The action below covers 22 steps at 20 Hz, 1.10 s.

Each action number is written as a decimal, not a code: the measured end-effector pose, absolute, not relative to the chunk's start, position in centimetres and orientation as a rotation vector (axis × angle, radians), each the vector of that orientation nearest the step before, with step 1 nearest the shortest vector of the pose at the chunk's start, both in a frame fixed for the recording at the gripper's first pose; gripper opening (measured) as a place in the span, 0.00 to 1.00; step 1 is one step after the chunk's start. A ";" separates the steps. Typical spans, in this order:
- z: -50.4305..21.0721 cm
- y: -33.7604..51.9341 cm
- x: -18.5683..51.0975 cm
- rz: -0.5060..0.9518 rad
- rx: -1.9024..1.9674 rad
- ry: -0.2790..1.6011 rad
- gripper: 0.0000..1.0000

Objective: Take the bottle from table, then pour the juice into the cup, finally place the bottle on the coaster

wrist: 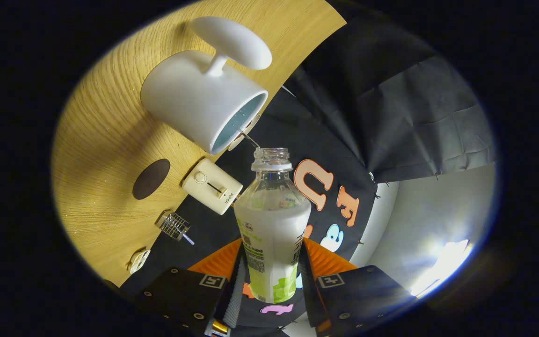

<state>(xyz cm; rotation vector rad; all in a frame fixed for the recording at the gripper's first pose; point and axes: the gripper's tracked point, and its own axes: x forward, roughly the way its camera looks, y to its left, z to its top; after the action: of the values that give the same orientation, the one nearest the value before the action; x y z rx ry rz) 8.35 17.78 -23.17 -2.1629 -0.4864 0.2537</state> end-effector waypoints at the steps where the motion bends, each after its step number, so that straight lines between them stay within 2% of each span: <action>1: -23.2 17.8 8.3 0.254 -2.163 -0.487 0.57; 15: -23.8 18.2 8.4 0.264 -2.154 -0.466 0.56; 22: -26.0 16.7 8.9 0.302 -1.904 -0.252 0.57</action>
<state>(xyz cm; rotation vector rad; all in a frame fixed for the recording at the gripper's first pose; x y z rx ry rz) 8.92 16.69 -25.97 -1.9037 -0.2525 0.3018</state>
